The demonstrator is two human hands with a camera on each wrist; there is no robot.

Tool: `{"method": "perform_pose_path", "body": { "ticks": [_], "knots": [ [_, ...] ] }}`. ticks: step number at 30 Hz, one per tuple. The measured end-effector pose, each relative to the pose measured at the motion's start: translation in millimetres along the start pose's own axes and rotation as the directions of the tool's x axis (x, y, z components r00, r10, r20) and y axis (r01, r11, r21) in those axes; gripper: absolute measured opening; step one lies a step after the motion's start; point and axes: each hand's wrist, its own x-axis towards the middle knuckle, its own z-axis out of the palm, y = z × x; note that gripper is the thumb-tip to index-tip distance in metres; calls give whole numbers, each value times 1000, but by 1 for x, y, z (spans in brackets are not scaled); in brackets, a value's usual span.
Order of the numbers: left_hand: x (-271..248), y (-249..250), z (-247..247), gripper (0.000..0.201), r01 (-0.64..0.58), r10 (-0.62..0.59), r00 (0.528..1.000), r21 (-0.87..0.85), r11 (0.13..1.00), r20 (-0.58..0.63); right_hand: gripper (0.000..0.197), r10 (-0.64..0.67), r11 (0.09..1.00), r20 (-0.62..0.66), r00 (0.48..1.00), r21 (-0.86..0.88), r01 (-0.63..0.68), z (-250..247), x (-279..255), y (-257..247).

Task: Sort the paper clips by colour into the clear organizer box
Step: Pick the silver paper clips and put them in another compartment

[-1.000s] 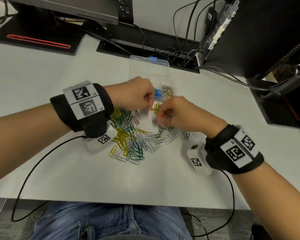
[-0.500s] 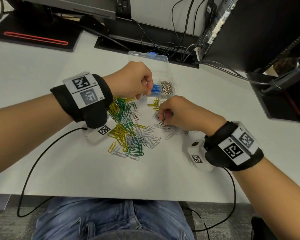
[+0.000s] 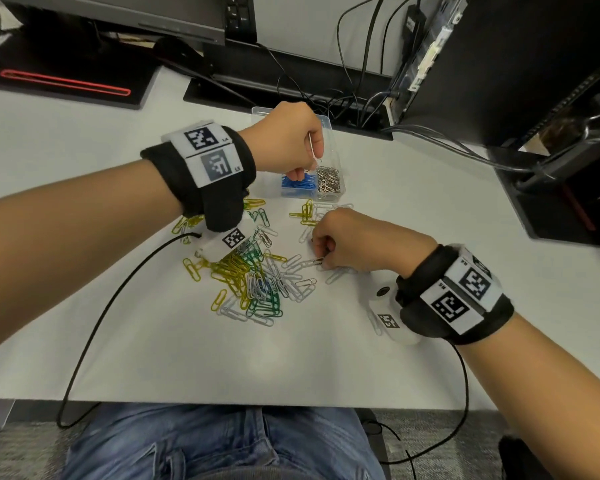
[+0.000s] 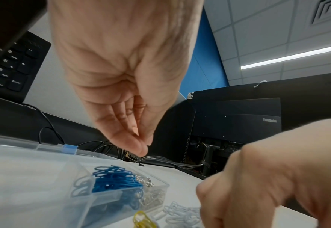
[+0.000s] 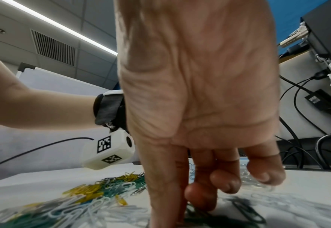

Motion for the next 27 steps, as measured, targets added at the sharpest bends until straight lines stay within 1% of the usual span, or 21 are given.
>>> {"method": "perform_pose_path", "body": {
  "ticks": [4, 8, 11, 15, 19, 21, 23, 24, 25, 27],
  "knots": [
    [9, 5, 1, 10, 1, -1, 1000, -1, 1000, -12, 3, 16, 998, -1, 1000, 54, -16, 0, -3, 6],
    [23, 11, 10, 18, 4, 0, 999, 101, 995, -41, 6, 33, 991, -38, 999, 128, -28, -5, -6, 17],
    [30, 13, 19, 22, 1, 8, 998, 150, 989, -59, 7, 33, 977, -108, 994, 211, -9, -11, -10, 23],
    [35, 8, 27, 28, 27, -15, 998, 190, 981, -65, 5, 81, 935, -225, 971, 354, 4, -23, -14, 28],
    [33, 2, 22, 33, 50, -43, 998, 152, 987, -51, 4, 161, 854, -308, 938, 520, 24, -31, -15, 32],
    [28, 2, 16, 28, 43, -34, 997, 117, 992, -76, 4, 200, 819, -343, 918, 573, 36, -34, -14, 33],
    [18, 7, 10, 20, 23, -17, 996, 76, 997, -86, 3, 226, 804, -358, 906, 593, 34, -35, -12, 32],
    [11, 9, 9, 21, 12, -10, 998, 44, 999, -63, 3, 237, 796, -359, 903, 604, 31, -35, -11, 32],
    [5, 11, 8, 25, 9, -9, 1000, 10, 1000, -21, 4, 249, 788, -359, 900, 615, 27, -34, -10, 31],
    [-7, 12, 10, 31, 49, -39, 994, -92, 995, 106, 7, 277, 779, -369, 887, 627, 17, -31, -8, 31]
  ]
}}
